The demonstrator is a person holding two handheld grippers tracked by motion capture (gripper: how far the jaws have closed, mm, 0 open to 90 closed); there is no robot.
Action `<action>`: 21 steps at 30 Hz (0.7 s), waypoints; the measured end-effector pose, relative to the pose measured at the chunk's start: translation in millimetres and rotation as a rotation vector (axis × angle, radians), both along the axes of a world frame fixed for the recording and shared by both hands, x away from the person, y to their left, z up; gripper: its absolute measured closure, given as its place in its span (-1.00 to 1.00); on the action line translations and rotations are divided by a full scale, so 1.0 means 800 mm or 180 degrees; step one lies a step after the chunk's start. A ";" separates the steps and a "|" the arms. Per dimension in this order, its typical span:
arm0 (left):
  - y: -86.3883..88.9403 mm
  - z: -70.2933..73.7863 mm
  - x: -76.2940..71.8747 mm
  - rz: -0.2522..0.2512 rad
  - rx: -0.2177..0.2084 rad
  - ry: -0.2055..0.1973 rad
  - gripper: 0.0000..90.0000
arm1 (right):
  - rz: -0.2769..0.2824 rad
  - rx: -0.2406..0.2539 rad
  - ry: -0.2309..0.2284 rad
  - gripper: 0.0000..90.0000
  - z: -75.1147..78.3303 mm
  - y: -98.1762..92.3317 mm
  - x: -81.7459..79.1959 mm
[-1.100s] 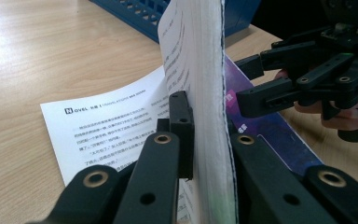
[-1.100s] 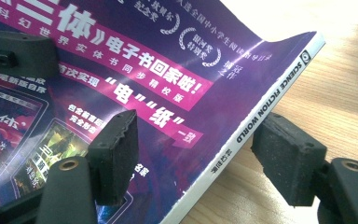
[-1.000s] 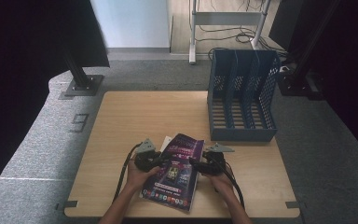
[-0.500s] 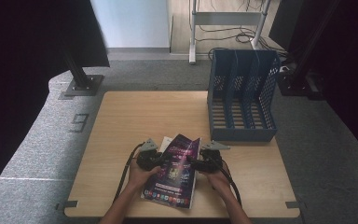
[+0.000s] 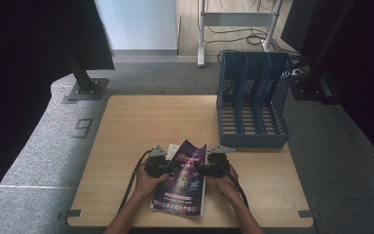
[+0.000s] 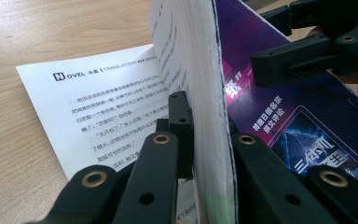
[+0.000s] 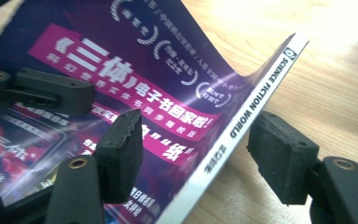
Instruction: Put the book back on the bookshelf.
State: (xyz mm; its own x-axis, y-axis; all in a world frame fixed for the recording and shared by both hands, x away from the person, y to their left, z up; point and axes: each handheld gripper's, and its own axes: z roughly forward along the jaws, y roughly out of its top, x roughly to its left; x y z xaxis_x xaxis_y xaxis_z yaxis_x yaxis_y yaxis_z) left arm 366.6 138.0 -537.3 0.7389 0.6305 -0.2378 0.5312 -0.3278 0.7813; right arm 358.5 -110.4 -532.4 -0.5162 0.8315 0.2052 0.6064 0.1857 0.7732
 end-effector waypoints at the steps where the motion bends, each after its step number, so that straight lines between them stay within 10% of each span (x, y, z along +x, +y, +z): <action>1: 0.000 0.000 0.000 0.0002 0.0006 0.0003 0.88 | -0.0005 -0.0012 0.0021 -0.21 -0.002 0.000 0.002; 21: 0.002 -0.001 0.002 -0.0013 -0.0025 0.0020 0.85 | -0.0023 0.0084 0.0157 0.41 -0.013 -0.014 0.018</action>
State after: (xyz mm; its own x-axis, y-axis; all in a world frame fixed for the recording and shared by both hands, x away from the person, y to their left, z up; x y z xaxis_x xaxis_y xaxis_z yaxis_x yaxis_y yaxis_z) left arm 368.2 139.3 -537.8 0.7400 0.6255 -0.2474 0.5348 -0.3240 0.7804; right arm 373.2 -121.7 -542.7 -0.4989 0.8291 0.2522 0.6452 0.1611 0.7468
